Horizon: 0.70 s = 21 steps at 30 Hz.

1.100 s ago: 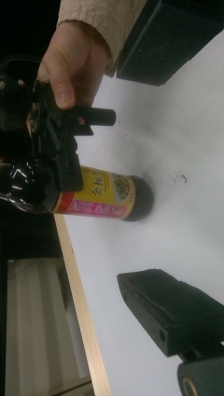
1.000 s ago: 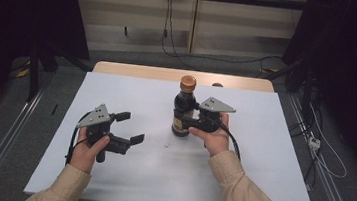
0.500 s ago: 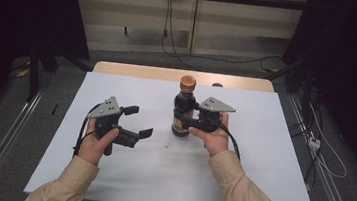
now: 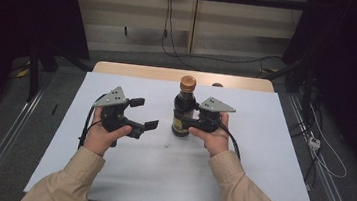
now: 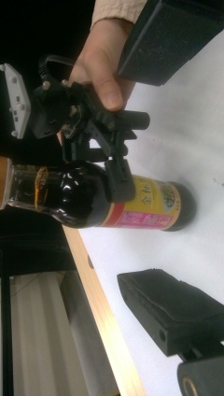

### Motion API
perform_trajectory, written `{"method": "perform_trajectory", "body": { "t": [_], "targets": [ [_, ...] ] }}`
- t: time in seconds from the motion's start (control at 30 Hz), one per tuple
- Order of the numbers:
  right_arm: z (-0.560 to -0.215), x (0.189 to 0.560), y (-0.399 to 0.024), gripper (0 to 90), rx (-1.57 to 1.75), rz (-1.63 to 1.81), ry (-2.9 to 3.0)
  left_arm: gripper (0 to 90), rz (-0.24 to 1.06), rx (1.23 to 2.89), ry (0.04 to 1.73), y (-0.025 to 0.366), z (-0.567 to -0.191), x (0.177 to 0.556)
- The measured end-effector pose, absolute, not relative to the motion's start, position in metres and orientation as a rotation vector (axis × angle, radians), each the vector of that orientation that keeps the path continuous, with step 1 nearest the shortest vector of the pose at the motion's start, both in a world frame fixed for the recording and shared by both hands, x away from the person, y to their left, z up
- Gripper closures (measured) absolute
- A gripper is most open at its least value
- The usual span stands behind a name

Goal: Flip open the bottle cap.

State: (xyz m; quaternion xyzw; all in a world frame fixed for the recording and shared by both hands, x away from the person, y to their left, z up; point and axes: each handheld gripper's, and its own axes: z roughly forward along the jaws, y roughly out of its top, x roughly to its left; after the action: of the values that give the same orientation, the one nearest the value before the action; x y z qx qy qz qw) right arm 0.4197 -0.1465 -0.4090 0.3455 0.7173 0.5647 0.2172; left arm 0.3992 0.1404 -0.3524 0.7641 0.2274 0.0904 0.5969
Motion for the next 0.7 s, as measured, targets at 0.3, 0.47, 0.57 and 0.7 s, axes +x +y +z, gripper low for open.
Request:
{"method": "perform_trajectory", "body": {
  "t": [0.3, 0.47, 0.57, 0.7],
  "targets": [
    [-0.409, 0.420, -0.147, 30.4, 0.956, 1.566, 1.992, 6.6, 0.210, 1.801, 0.529, 0.131, -0.346, 0.412],
    [-0.409, 0.420, -0.147, 30.4, 0.955, 1.567, 1.995, 15.7, 0.219, 1.808, 0.515, 0.125, -0.342, 0.416],
    [-0.409, 0.420, -0.147, 30.4, 0.954, 1.566, 1.996, 21.9, 0.209, 1.807, 0.525, 0.122, -0.340, 0.419],
    [-0.409, 0.420, -0.147, 30.4, 0.956, 1.567, 1.997, 33.2, 0.217, 1.814, 0.541, 0.120, -0.335, 0.422]
  ]
}}
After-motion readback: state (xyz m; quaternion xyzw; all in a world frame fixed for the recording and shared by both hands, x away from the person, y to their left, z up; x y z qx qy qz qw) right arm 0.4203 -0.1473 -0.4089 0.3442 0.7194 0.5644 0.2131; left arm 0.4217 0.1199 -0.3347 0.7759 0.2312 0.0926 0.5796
